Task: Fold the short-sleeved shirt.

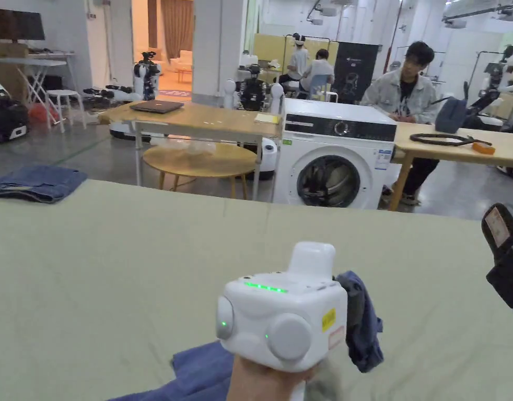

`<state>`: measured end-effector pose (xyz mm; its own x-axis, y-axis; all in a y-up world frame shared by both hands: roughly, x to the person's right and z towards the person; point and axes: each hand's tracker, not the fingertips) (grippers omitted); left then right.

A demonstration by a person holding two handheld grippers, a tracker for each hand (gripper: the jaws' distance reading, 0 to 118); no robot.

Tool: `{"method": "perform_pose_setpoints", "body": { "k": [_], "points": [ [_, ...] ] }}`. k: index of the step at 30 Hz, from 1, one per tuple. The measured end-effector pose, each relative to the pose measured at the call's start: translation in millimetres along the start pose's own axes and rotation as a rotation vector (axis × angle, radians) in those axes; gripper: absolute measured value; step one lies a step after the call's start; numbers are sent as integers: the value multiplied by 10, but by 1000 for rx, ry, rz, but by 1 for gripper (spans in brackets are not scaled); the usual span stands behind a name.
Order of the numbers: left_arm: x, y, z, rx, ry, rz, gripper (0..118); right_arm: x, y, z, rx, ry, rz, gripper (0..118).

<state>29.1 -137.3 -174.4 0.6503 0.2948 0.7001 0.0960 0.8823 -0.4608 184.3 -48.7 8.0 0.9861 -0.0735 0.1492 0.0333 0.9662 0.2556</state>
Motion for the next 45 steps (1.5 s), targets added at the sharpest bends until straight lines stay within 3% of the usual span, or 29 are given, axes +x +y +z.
{"method": "perform_pose_setpoints", "body": {
  "k": [4,10,12,14,20,24,27,29,30,31,32,37,42,43,44,45],
  "points": [
    [545,-767,-773,-244,-101,-34,1,336,-52,239,-39,-83,50,0],
    [706,-1696,-1354,-515,-90,19,2,674,-326,376,-143,-138,41,0],
    [592,-1722,-1324,-543,-104,82,41,719,-404,377,-158,-143,14,0],
    [469,-1609,-1213,-544,-201,166,97,710,-450,366,-162,-135,-5,0],
    [-2,-545,40,-113,-54,116,100,520,-427,317,-135,-54,3,0],
    [-408,-28,1386,291,226,71,100,337,-386,289,-108,9,12,0],
    [-633,-19,2296,483,474,71,100,225,-407,254,-99,42,-2,0],
    [-726,-136,2738,549,619,71,95,163,-441,233,-98,59,-25,0],
    [-759,-215,2945,558,673,66,77,131,-465,220,-101,68,-35,0],
    [-772,-283,3074,568,717,64,43,112,-483,206,-105,76,-43,0],
    [-775,-360,3161,582,773,71,0,81,-506,191,-112,85,-52,0],
    [-865,-502,3244,540,786,107,0,-45,-585,101,-137,121,-64,0],
    [-1238,-480,2685,298,701,145,0,-107,-673,17,-160,138,-73,0],
    [-1375,-469,2482,196,670,169,14,-109,-702,2,-172,139,-73,0],
    [-1535,-495,2260,102,646,198,67,-115,-739,-22,-184,139,-72,0],
    [-1670,-528,2061,18,647,230,106,-117,-770,-40,-194,140,-72,0]
  ]
}}
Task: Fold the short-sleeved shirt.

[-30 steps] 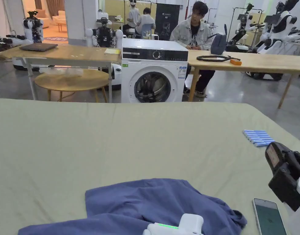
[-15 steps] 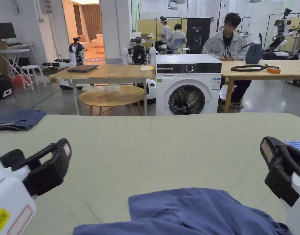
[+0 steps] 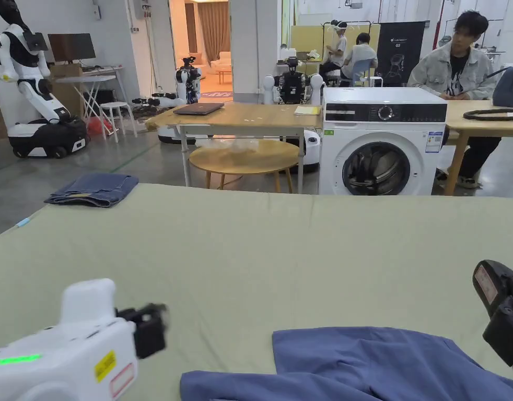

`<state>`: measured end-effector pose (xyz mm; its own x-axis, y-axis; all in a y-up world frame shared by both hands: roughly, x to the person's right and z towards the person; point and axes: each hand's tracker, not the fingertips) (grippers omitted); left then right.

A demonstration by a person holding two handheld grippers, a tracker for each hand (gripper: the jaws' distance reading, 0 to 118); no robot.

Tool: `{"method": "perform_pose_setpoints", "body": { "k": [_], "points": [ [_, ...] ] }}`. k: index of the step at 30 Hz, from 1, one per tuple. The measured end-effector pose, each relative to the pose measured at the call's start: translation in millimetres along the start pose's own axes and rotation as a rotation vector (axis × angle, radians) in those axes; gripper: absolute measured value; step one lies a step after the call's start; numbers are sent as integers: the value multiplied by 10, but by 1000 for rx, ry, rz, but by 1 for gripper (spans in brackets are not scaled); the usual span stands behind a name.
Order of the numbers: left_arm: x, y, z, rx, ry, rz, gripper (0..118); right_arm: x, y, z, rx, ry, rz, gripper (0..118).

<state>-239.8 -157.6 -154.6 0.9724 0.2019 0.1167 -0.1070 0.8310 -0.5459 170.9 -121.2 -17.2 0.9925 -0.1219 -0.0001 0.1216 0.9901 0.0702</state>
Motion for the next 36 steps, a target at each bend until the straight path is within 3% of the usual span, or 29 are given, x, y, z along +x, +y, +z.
{"method": "perform_pose_setpoints", "body": {
  "k": [1,5,7,9,12,14,16,19,20,21,22,23,24,25,27,31,33,36],
  "points": [
    [10,-42,-307,-109,17,-18,118,8,-32,-25,-12,2,1,0],
    [5,-387,-1230,-377,81,-49,118,65,-161,-130,-57,-8,10,0],
    [-16,-528,-1478,-403,90,-33,118,112,-237,-193,-87,-20,22,0],
    [-42,-596,-1691,-404,115,-3,113,165,-317,-268,-118,-30,16,0],
    [-96,-731,-1960,-464,135,11,96,215,-436,-383,-162,-45,-1,0],
    [15,-818,-1936,-438,169,-112,93,219,-493,-428,-186,-50,-7,0],
    [94,-798,-1755,-400,173,-149,76,226,-553,-461,-200,-48,-1,0],
    [140,-827,-1596,-359,148,-164,2,224,-620,-621,-236,-43,6,0],
    [148,-851,-1577,-365,108,-152,1,222,-629,-710,-246,-43,9,2],
    [150,-869,-1562,-370,124,-150,1,225,-633,-806,-259,-28,19,13],
    [126,-872,-1557,-372,117,-140,1,221,-639,-948,-299,7,45,33],
    [97,-869,-1539,-364,97,-93,1,226,-653,-1162,-368,28,88,73],
    [73,-858,-1508,-348,89,-61,1,231,-687,-1343,-414,45,126,102],
    [50,-840,-1479,-351,78,-38,1,238,-763,-1595,-486,63,181,115],
    [15,-816,-1436,-348,67,-16,1,268,-968,-2034,-630,94,300,115],
    [-4,-841,-1434,-355,61,-6,1,336,-1600,-2788,-907,121,435,112],
    [-10,-863,-1439,-355,60,2,1,313,-1901,-3009,-1015,142,459,95],
    [-9,-889,-1483,-361,61,3,1,229,-2221,-3148,-1116,193,464,87]
  ]
}}
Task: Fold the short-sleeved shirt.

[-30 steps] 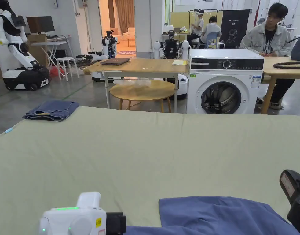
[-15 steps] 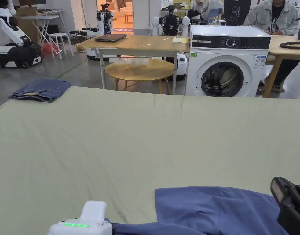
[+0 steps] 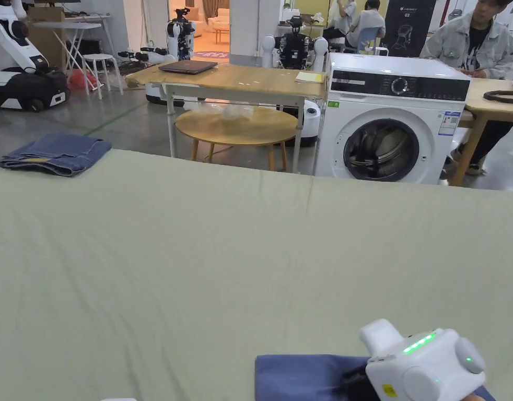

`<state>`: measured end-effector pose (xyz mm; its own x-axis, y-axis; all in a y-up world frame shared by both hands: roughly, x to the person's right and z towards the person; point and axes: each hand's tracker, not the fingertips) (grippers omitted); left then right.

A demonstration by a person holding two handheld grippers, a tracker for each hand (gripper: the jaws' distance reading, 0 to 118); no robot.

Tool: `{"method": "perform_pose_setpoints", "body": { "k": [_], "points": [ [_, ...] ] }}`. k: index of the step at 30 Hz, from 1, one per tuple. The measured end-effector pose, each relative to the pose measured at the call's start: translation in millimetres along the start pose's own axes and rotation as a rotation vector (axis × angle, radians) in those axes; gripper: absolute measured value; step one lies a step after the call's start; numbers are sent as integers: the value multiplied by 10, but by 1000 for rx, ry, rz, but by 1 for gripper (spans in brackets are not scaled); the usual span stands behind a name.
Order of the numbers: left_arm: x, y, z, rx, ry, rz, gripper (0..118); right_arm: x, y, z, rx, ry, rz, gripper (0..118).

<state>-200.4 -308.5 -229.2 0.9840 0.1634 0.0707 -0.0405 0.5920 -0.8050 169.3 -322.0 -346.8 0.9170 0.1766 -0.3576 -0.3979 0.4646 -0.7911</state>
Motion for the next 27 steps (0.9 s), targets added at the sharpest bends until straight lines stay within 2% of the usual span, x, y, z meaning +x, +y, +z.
{"method": "perform_pose_setpoints", "body": {
  "k": [2,3,4,5,6,8,10,19,25,27],
  "points": [
    [-7,-1,-19,-6,-1,-4,1,5,-16,41,28,-10,-24,81],
    [-9,-2,-20,-6,-1,-4,1,46,-17,104,36,30,-60,68],
    [-14,-2,-13,-4,-4,-4,1,67,-45,202,100,77,-86,32],
    [-16,-1,7,0,-7,-5,1,31,-60,338,141,22,-76,0],
    [-17,-1,34,7,-8,-8,1,22,-60,447,157,-12,-108,0],
    [-26,11,133,25,-15,6,1,22,-115,699,211,22,-147,0],
    [-44,28,278,67,-26,17,1,35,-397,816,303,-27,-176,0],
    [-83,85,1365,372,-12,0,1,291,-1500,2810,817,-192,-575,0],
    [-193,150,2003,543,7,60,1,237,-2202,3696,1022,-320,-733,0],
    [-198,187,2178,591,-34,71,1,199,-2339,3916,1063,-338,-741,0]
  ]
}}
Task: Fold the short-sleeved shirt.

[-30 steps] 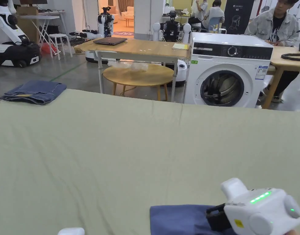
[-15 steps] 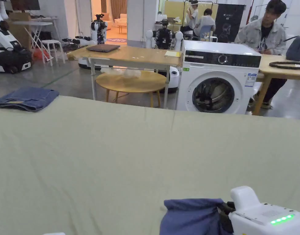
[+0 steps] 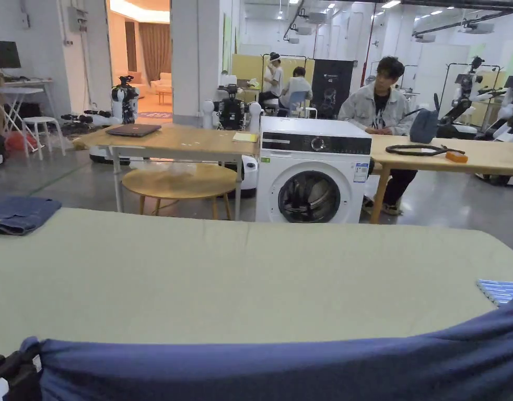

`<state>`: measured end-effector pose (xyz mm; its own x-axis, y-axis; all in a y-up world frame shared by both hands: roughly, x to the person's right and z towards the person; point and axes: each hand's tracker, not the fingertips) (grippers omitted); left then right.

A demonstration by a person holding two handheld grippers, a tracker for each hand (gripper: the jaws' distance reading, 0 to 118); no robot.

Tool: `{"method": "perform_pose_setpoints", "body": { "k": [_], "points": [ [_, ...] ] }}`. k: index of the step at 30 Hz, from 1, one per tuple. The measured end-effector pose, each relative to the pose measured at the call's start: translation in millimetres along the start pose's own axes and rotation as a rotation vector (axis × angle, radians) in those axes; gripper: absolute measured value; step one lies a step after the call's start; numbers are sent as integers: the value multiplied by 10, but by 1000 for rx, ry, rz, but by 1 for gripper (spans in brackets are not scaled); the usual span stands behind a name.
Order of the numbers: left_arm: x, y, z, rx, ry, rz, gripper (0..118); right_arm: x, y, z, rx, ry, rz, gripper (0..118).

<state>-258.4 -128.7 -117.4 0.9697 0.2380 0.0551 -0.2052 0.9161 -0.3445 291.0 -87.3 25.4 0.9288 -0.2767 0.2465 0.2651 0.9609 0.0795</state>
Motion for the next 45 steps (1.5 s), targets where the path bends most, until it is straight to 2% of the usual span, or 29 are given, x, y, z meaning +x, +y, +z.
{"method": "perform_pose_setpoints", "body": {
  "k": [5,10,15,19,23,30,31,32,34,36,40,45],
  "points": [
    [227,250,177,70,-43,-44,1,-86,238,267,53,9,21,0],
    [368,672,-40,89,-94,-43,1,-105,482,-25,68,16,8,0],
    [545,1397,-682,95,-131,-31,1,-179,805,-821,60,42,1,0],
    [661,2010,-1376,100,-157,51,1,-313,1114,-1649,81,68,-36,0],
    [781,2585,-1931,159,-165,105,1,-487,1350,-2398,88,81,8,0],
    [1079,3273,-2605,314,-172,90,1,-664,1631,-3385,201,83,64,0],
    [1128,3350,-2701,316,-160,86,1,-687,1689,-3471,211,98,39,0],
    [1154,3402,-2780,330,-161,84,1,-707,1751,-3523,239,141,31,0],
    [1201,3479,-2901,359,-162,100,1,-809,1844,-3632,293,84,126,0],
    [1232,3464,-2974,399,-162,120,1,-829,1858,-3692,292,106,125,0],
    [1243,3332,-3038,424,-172,147,1,-815,1794,-3750,307,65,189,0],
    [1215,3202,-3051,412,-174,126,1,-716,1719,-3693,277,69,170,0]
  ]
}}
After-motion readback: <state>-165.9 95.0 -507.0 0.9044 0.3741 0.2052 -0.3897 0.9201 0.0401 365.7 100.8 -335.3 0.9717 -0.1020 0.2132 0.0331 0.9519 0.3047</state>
